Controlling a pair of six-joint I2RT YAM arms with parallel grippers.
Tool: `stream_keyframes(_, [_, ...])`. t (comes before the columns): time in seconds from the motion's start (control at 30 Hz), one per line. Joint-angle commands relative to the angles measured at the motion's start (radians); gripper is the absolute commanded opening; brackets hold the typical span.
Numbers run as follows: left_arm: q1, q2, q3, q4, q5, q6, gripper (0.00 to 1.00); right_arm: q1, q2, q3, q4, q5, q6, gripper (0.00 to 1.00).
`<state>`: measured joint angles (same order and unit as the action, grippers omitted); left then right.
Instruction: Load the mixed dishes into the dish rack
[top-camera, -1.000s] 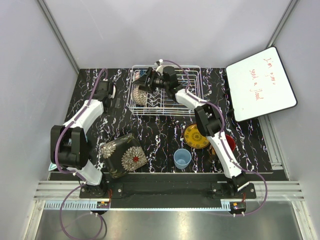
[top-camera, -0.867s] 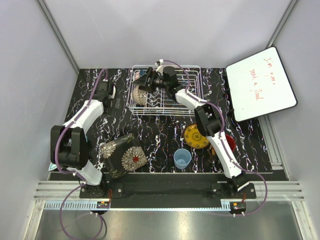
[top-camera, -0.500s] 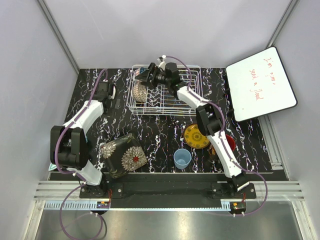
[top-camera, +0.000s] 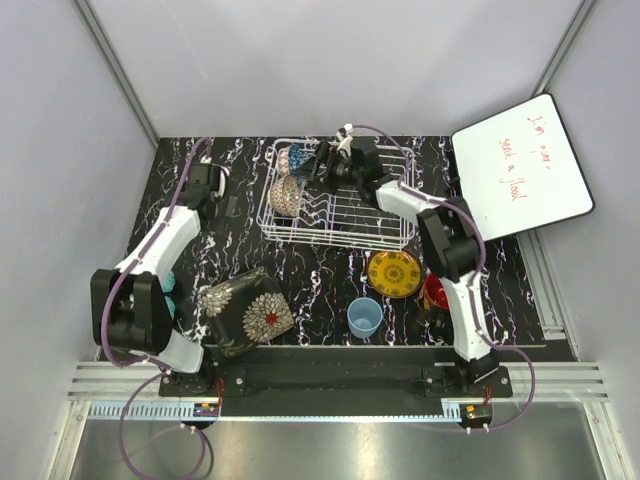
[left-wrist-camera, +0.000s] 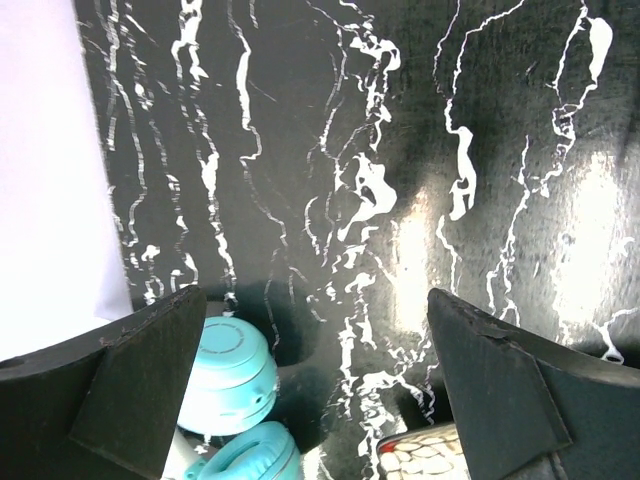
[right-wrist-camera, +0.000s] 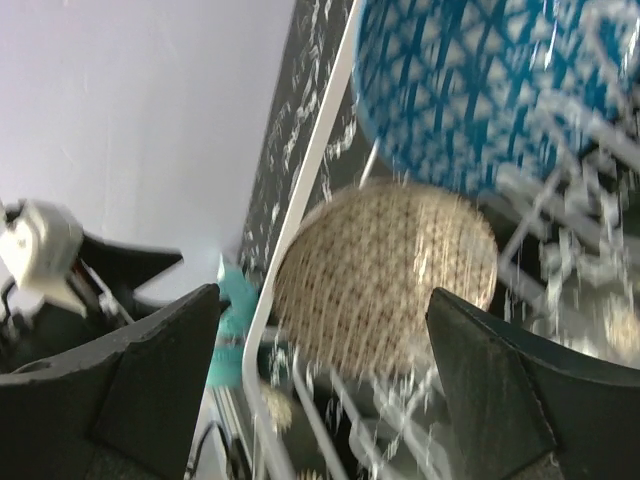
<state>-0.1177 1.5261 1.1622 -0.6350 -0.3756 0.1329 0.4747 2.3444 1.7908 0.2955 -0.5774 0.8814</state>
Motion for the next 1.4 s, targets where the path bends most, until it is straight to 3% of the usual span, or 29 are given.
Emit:
stream_keyframes(0.0, [0.019,-0.086,-0.027,0.011,0.037,0.057,0.99,0.004,-0.313,-0.241,0.007,0.048,-0.130,0.93])
stream_keyframes(0.07, [0.021,-0.086,-0.029,0.009,0.040,0.053,0.99,0.005,-0.385,-0.283,-0.021,0.051,-0.165,0.95])
stream_keyframes(0.27, [0.018,-0.044,0.019,0.009,0.086,-0.009,0.98,-0.002,-0.388,-0.268,-0.094,0.042,-0.182,0.95])
stream_keyframes(0.47, [-0.057,0.120,0.215,0.005,0.112,-0.026,0.96,-0.039,-0.459,-0.195,-0.288,0.197,-0.306,0.96])
stream_keyframes(0.67, [-0.115,0.247,0.390,-0.018,0.188,-0.065,0.95,-0.042,-0.678,-0.254,-0.504,0.378,-0.432,0.95])
stream_keyframes(0.93, [-0.140,0.293,0.315,0.012,0.208,-0.098,0.94,-0.045,-0.933,-0.482,-0.709,0.637,-0.440,0.96])
stream_keyframes(1.13, [-0.143,0.299,0.272,0.040,0.210,-0.088,0.93,-0.105,-0.805,-0.397,-0.967,0.844,-0.354,0.96])
stream_keyframes(1.37, [-0.134,0.183,0.303,0.014,0.237,-0.072,0.93,-0.133,-0.766,-0.375,-0.972,0.956,-0.360,1.00])
